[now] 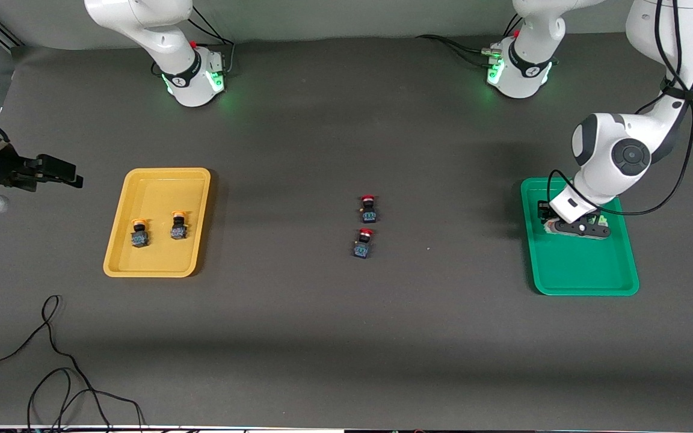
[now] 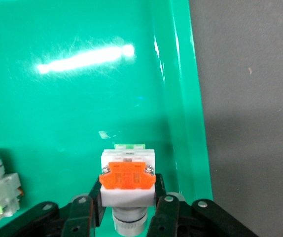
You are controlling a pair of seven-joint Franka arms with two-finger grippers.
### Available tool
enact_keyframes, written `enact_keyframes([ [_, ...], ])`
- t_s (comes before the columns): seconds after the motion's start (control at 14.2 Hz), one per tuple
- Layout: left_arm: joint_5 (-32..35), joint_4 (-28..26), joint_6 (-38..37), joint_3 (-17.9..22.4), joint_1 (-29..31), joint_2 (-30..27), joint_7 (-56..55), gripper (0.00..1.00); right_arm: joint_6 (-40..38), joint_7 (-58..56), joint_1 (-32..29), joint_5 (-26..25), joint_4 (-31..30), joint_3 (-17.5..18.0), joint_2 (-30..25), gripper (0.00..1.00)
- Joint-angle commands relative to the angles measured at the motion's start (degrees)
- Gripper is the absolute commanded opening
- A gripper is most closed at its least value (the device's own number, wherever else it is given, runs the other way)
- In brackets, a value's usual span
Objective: Place green and yellow buttons in trays
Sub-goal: 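Release the orange button in the green tray while the right gripper withdraws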
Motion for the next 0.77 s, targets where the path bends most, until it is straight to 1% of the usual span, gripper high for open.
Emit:
enact_keyframes([
  [0.0,0.4,-0.5,1.6,0.0,0.8,0.9,-0.2,0.02,0.7,1.6,-0.9,-2.1,-1.5,1.2,-1.5,1.0],
  [0.07,0.4,-0.5,1.6,0.0,0.8,0.9,-0.4,0.43,0.9,1.7,-0.8,-2.9,-1.5,1.1,-1.6,1.0],
  [0.14,0.4,-0.4,1.6,0.0,0.9,0.7,-0.2,0.99,0.9,1.7,-0.5,-3.0,-1.5,1.0,-1.7,1.0],
  [0.42,0.4,0.2,0.9,-0.1,0.8,-1.2,-0.1,1.0,1.5,1.9,-0.4,-3.0,-2.2,1.0,-2.6,1.0],
  [0.49,0.4,0.5,0.5,-0.1,0.7,-2.8,0.1,1.0,1.7,1.9,-0.4,-3.0,-2.3,1.0,-2.6,1.0],
  [0.56,0.5,0.6,-1.2,-0.1,0.8,-5.1,0.8,1.0,1.9,1.9,-0.8,-3.0,-2.4,1.0,-2.6,1.0],
  [0.63,0.5,1.3,-4.6,-0.3,0.4,-7.6,0.8,1.0,2.1,1.8,-1.0,-3.0,-2.5,1.0,-2.6,1.0],
  [0.7,0.4,3.0,-9.5,-0.8,0.1,-10.1,0.7,1.0,2.1,1.7,-2.2,-3.0,-2.6,1.3,-2.9,1.0],
])
